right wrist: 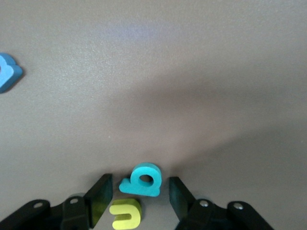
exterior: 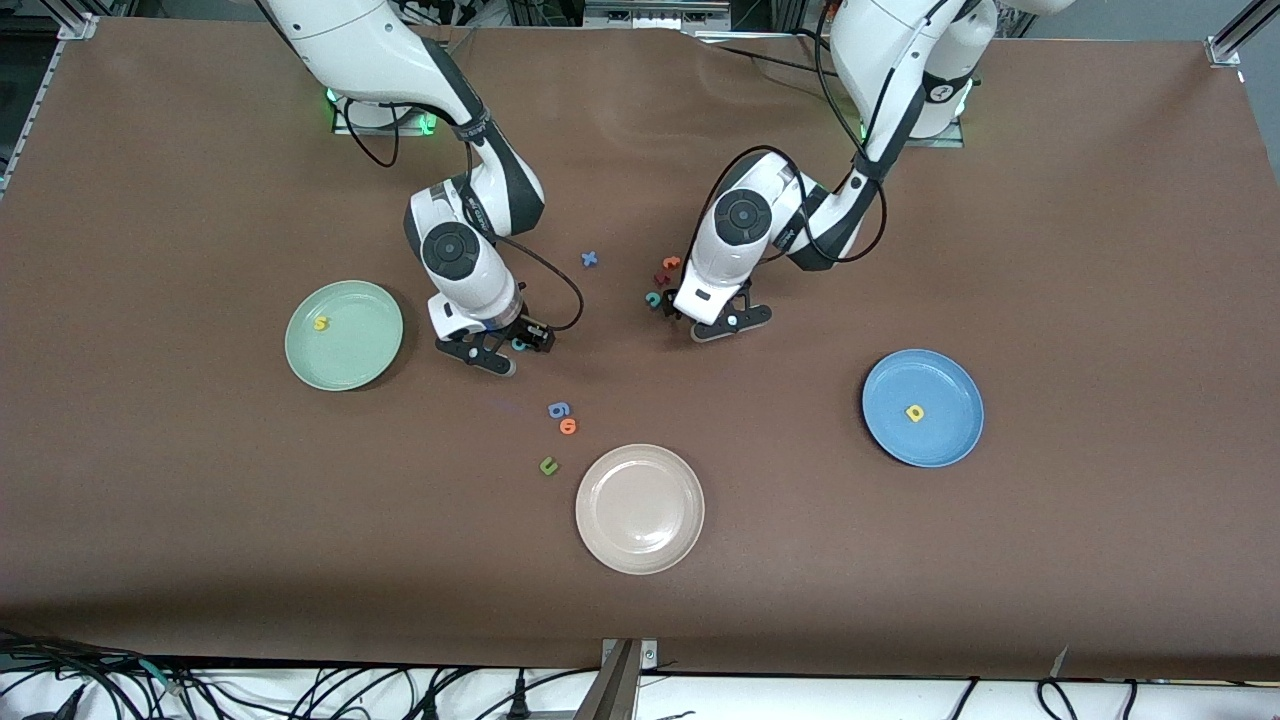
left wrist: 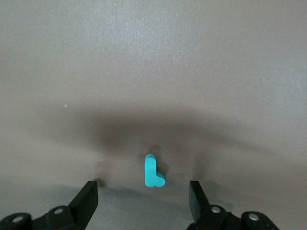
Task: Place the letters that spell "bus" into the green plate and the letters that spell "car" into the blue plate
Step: 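Grasp the teal b with the right gripper while the left grasps the L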
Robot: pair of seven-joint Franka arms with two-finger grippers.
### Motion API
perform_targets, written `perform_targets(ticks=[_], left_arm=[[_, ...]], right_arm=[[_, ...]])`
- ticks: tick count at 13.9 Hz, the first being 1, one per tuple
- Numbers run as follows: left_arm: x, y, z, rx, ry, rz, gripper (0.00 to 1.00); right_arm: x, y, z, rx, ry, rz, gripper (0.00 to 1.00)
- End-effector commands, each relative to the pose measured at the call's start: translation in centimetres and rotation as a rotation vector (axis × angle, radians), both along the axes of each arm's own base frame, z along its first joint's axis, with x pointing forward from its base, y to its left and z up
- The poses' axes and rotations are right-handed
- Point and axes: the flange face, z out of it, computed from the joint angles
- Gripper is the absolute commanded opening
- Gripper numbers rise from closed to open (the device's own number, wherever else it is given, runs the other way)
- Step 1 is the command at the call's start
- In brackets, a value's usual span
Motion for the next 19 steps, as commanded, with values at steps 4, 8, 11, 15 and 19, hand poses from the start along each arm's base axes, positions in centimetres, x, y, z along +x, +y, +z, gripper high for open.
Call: perform_targets(ticks=[4,8,11,15,19], left_arm=[[-0.1,-0.1,-0.1,-0.007,-0.005,0.019,0.38],[0.3,-0.2,0.1,-0.011,-0.011,0.027,0.19],[0.3,-0.1,-0.2,-0.009,-0.007,0.028,0.1],[1.9,0.6,0.8,-0.006,-0.021,0.011,0.1],[5.7,6.9,4.1,0.138,-0.041,-0.292,0.1]], right_arm=[[0.8,-0.1,0.7,-0.012,0.024,0.016,0.59],[1.0,-0.3,0.7,-0.014,0.022,0.015,0.59],[1.3,-0.8,0.7,-0.019,0.018,0.023,0.59],[1.1,-0.5,0.5,-0.021,0.021,0.026,0.53],[1.1,-0.6,0.4,-0.02,0.023,0.019,0.33]])
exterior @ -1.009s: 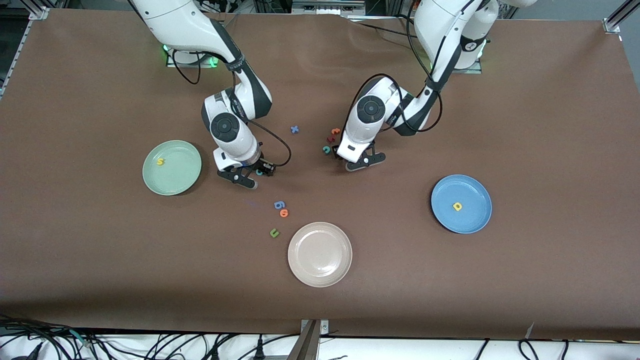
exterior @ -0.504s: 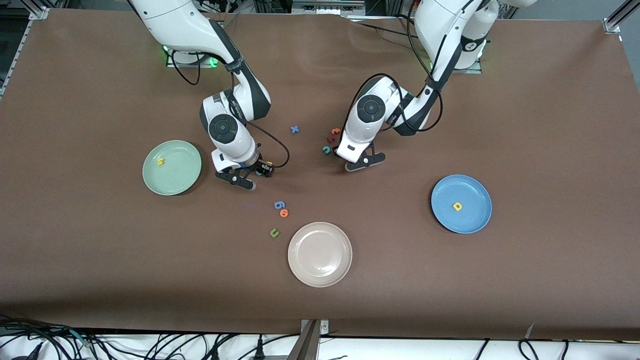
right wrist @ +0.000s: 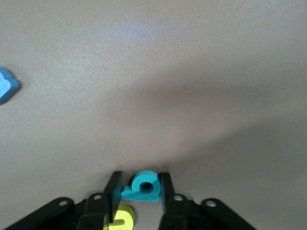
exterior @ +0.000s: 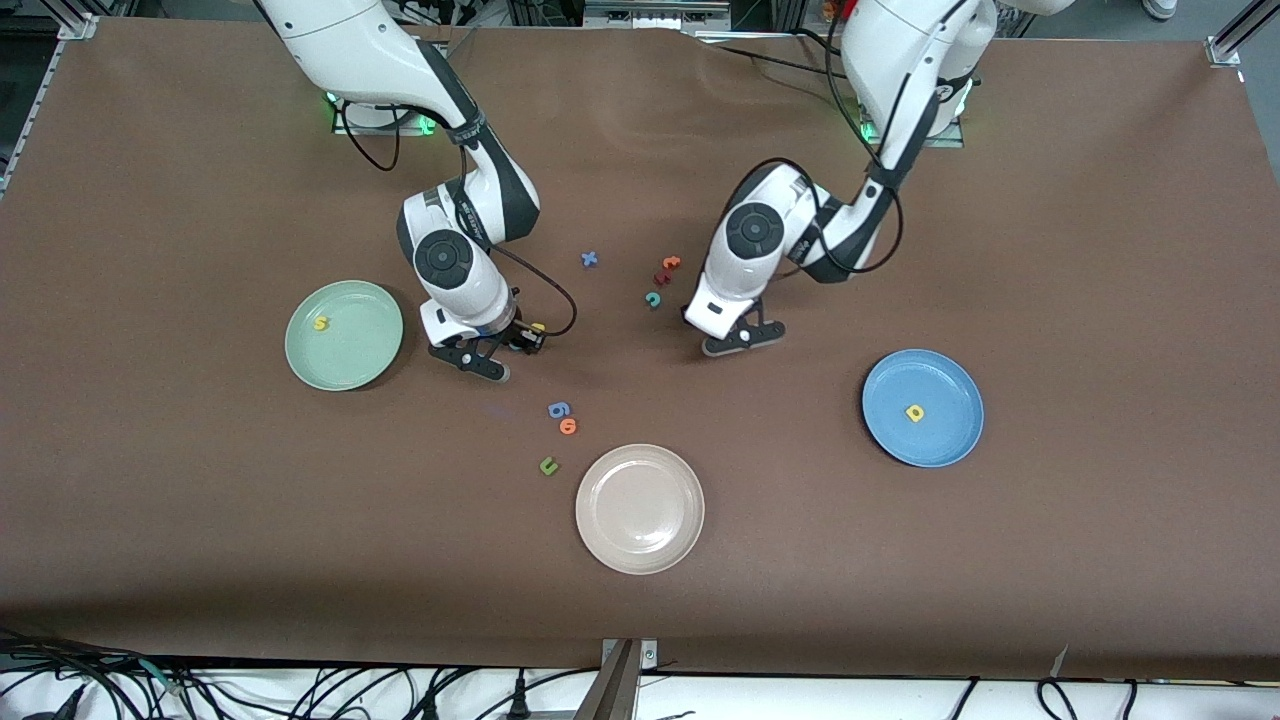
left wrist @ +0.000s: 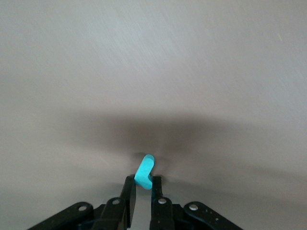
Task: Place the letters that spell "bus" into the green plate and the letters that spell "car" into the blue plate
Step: 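Grasp the teal b with the right gripper while the left grasps the L, then place the b with the right gripper while the left gripper places the L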
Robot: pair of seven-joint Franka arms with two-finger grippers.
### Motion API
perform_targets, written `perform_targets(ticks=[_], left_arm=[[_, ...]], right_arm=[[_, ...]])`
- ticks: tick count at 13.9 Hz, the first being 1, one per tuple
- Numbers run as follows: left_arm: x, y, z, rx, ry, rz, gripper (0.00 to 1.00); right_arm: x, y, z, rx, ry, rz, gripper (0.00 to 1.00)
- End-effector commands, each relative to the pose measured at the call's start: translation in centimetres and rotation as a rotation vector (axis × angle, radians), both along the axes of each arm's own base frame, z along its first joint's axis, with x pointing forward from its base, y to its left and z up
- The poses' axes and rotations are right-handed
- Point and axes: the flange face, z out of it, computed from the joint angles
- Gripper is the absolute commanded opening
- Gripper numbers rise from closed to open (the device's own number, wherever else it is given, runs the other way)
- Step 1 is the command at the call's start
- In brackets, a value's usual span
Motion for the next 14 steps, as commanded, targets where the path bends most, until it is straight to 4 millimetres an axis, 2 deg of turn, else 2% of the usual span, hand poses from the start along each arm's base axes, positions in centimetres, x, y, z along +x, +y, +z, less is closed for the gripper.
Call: perform_targets(ticks=[1,3,5,8,11,13,14], left_arm=[[2.1,3.8,4.0,0.097,-0.007,-0.207,0.09],[3.6,7.1,5.9,0.131,0.003,-0.305,0.06],[4.5,10.6,7.1,0.128,0.007,-0.361,0.08],[6.1,16.5,7.7,0.113,0.016,-0.435,0.09],[7.2,22.8,6.8,0.085,-0.018,-0.502,0.09],[8.1,26.3,6.0,0.071,-0.054,-0.546,0.09],[8.5,27.7,5.3,0.065,-0.06,-0.557,0.09]], right_arm=[[0.1,0.1,-0.3,-0.006,0.006,0.013,0.27],[0.1,0.1,-0.3,-0.006,0.007,0.013,0.21],[0.2,0.0,0.2,-0.018,0.04,0.017,0.19],[3.4,-0.9,4.8,-0.059,0.126,0.002,0.19],[6.5,-5.1,9.6,-0.101,0.216,0.039,0.19],[7.3,-9.1,11.3,-0.11,0.247,0.084,0.19],[7.6,-11.5,11.4,-0.115,0.272,0.109,0.19]])
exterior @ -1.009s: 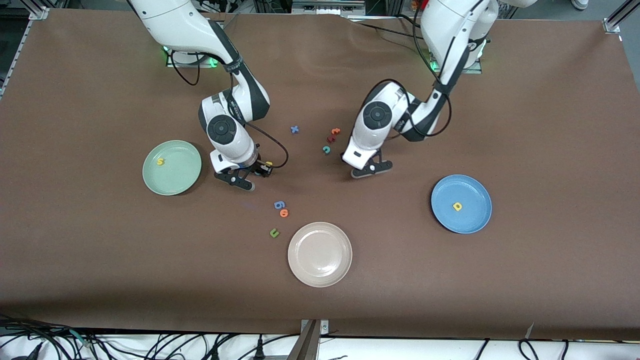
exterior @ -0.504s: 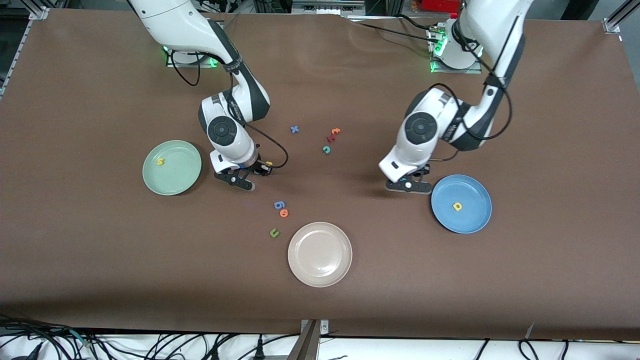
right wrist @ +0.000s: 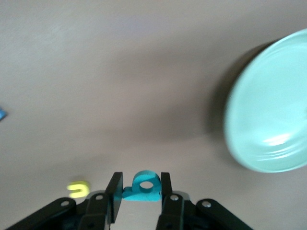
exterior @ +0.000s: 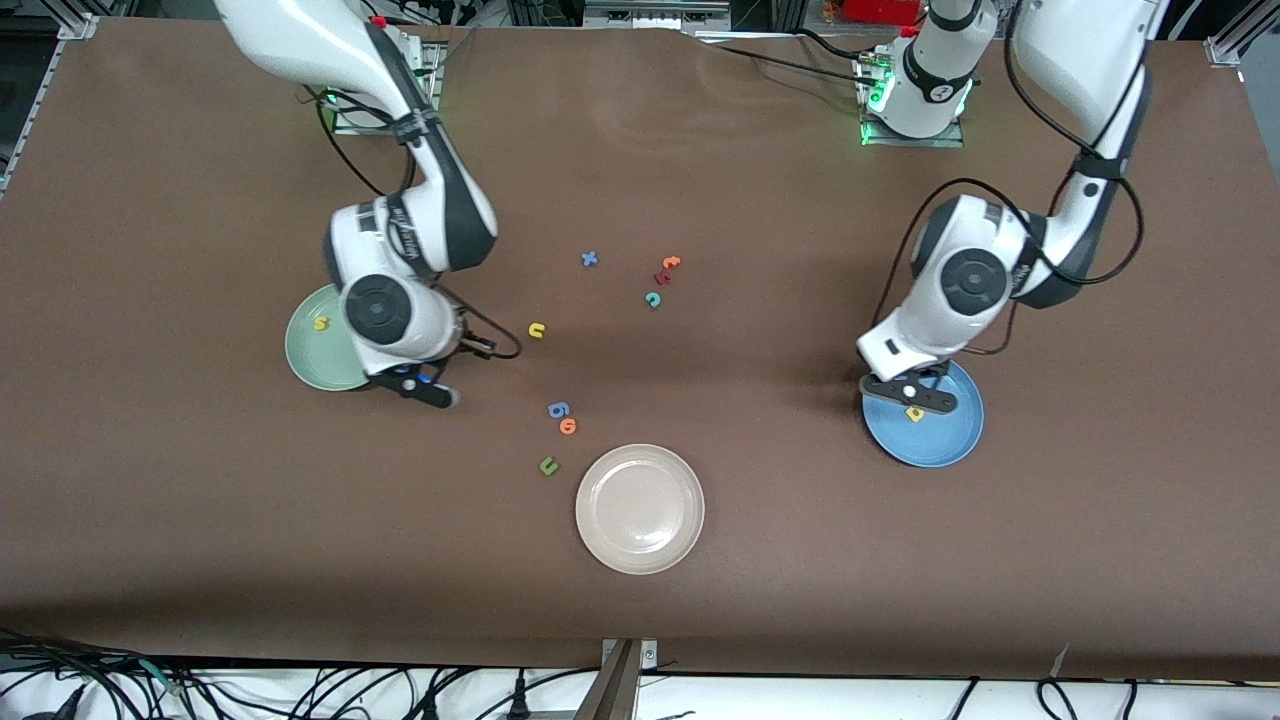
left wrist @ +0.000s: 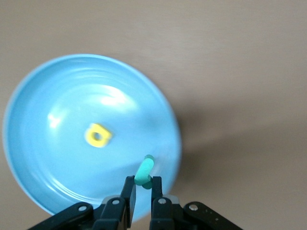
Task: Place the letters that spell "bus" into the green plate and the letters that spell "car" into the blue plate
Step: 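Place the b with the right gripper while the left gripper places the L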
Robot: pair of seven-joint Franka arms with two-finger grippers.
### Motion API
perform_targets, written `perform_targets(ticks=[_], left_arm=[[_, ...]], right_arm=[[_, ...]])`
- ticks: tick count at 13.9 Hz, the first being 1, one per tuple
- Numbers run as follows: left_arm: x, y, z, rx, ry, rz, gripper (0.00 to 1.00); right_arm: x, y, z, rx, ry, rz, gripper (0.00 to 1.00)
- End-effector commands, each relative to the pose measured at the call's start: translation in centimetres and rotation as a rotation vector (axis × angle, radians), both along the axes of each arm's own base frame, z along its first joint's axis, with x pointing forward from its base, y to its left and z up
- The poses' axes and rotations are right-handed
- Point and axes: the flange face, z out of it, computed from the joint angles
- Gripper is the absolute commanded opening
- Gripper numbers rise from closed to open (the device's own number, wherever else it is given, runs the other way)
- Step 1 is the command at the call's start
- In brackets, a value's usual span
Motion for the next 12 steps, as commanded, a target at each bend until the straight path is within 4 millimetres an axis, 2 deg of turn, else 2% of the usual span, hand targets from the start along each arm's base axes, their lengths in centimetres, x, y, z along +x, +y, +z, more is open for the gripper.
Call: perform_targets(ticks=[1,2,3,4,5,6,7,9,11,12], left_arm=[[0.3,3.0,-0.9,-0.005,-0.026,-0.07,0.09],[0.6,3.3,-1.2,-0.009,-0.023,-0.069,0.09],[0.8,3.4,-1.4,-0.013,-0.022,-0.061,0.18],[1.0,3.4,-1.6,-0.015,-0.023,-0.055,0.43],[1.7,3.4,-1.4,-0.022,-0.031,-0.041,0.77],[2.2,3.6,-1.6,-0.051,-0.027,-0.004,1.0],[2.7,3.6,-1.2,-0.094,-0.017,0.053,1.0],[3.4,1.6,-0.1,-0.144,0.038,0.104,1.0],[3.9,-1.1,1.5,-0.158,0.103,0.159,1.0],[3.5,-3.4,2.0,-0.145,0.123,0.208,1.0]], right_arm=[[0.5,-5.2,0.7,-0.003,0.065,0.081,0.19],[0.6,-7.2,0.7,-0.001,0.087,0.098,0.19],[0.4,-9.4,0.4,0.002,0.105,0.11,0.19],[0.1,-11.0,-0.1,0.015,0.121,0.134,0.19],[-0.4,-13.0,-0.7,0.022,0.137,0.141,0.19],[-0.8,-14.1,-1.5,0.026,0.151,0.146,0.19],[-1.6,-14.8,-2.7,0.025,0.165,0.145,0.19],[-3.2,-16.0,-4.8,0.035,0.163,0.166,0.19],[-4.5,-18.0,-6.9,0.044,0.151,0.185,0.19],[-5.0,-18.8,-7.8,0.056,0.142,0.201,0.19]])
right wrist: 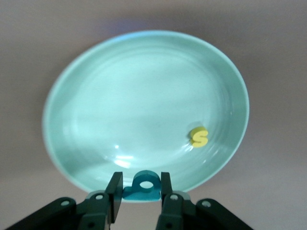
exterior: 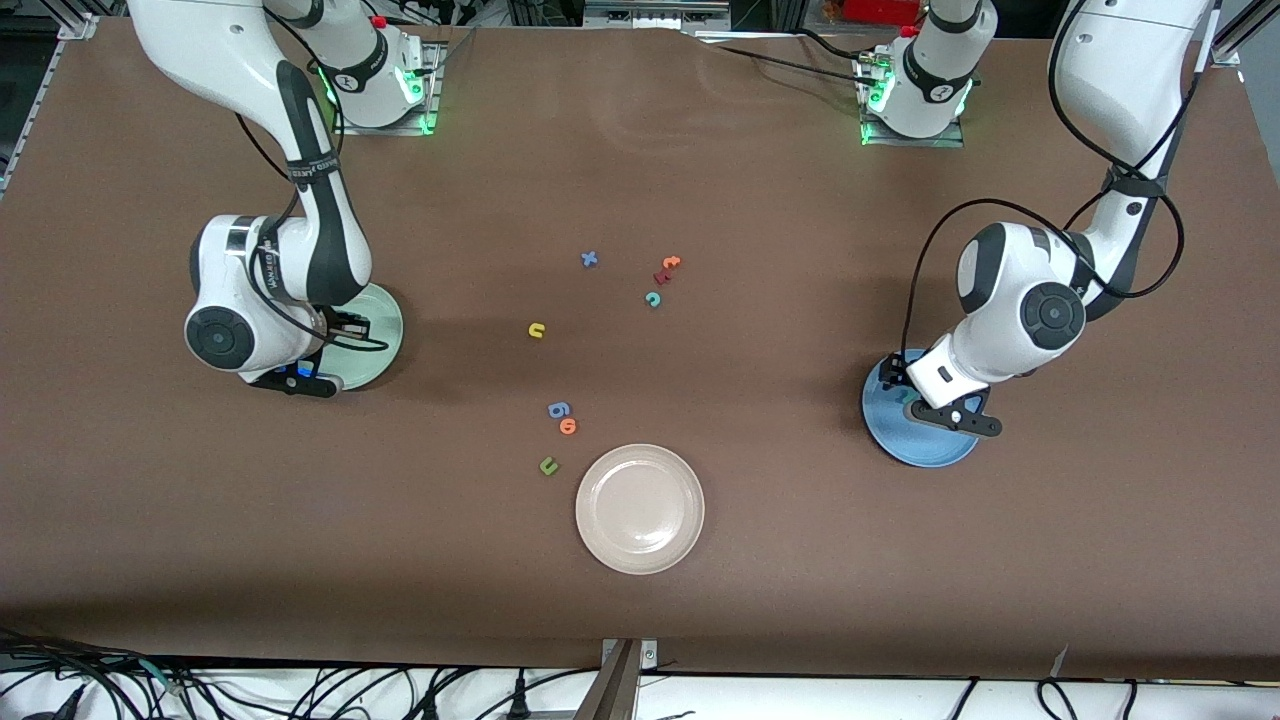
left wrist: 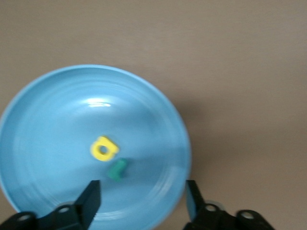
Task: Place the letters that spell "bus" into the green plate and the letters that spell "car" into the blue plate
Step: 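Place the b with the right gripper while the left gripper places the L, then reach the left gripper to the teal c while the right reaches yellow u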
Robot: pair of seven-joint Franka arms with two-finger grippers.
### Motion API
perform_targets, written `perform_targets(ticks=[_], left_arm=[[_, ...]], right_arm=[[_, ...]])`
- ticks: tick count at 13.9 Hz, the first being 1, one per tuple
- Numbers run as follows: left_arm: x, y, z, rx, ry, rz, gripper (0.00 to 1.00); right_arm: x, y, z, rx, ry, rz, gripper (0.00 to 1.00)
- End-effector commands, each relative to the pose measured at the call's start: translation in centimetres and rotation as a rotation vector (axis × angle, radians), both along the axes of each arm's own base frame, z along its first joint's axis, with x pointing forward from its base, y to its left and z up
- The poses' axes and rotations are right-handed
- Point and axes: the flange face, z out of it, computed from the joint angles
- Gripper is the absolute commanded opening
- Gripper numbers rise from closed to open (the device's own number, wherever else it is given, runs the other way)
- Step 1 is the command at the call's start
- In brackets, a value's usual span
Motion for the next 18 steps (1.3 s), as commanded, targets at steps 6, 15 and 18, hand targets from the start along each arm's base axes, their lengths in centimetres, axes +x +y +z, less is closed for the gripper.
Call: perform_targets(ticks=[6,15,18], left_arm=[[-7.0,-21.8,1.1,0.074,0.085,0.286,1.0],[-15.5,-35.6,-1.3,-0.016,-0.03,0.037,1.0],[-14.9,-37.8,-3.0,-0.032,-0.047,0.012,1.0]], right_arm=[[-2.1,-3.2,-2.3,0.098,-0.02,0.008,0.94],[-1.7,6.1,2.5,0.16,-0.077,-0.132,0.99],[-2.0,13.9,2.9,0.117,-0.132,-0.257,0.99]])
